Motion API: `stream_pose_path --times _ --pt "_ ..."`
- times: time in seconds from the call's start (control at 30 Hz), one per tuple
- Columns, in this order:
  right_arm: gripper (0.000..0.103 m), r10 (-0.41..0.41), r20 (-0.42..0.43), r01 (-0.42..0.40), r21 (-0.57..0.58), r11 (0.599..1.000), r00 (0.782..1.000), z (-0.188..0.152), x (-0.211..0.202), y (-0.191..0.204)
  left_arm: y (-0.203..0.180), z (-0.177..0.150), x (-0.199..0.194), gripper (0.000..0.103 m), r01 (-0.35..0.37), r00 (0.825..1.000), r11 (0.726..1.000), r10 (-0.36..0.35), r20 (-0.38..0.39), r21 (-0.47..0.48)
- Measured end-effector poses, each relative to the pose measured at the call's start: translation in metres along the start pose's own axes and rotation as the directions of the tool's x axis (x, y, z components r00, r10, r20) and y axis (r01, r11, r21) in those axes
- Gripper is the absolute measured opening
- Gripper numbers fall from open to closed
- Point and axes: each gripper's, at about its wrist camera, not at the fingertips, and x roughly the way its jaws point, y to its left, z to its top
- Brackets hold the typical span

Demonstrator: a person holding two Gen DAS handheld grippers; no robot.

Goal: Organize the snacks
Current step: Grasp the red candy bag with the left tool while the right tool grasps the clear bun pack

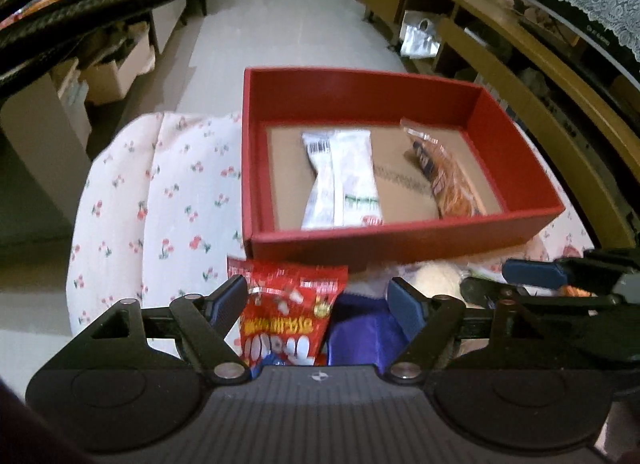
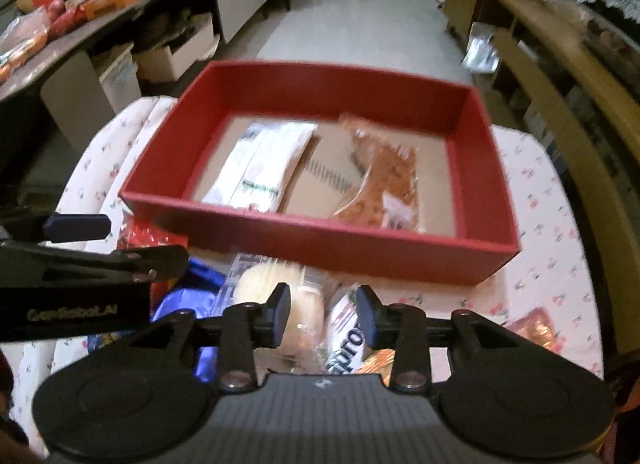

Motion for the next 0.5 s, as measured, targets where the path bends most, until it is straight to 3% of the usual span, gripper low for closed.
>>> stream_pose_path --times 0.5 --pt "0.058 0.093 -0.047 -0.09 0.062 0.994 0.995 0.013 0.01 0.005 0.024 -0.006 0.01 0.082 -0.003 0.999 0.999 0.001 -0.045 -0.048"
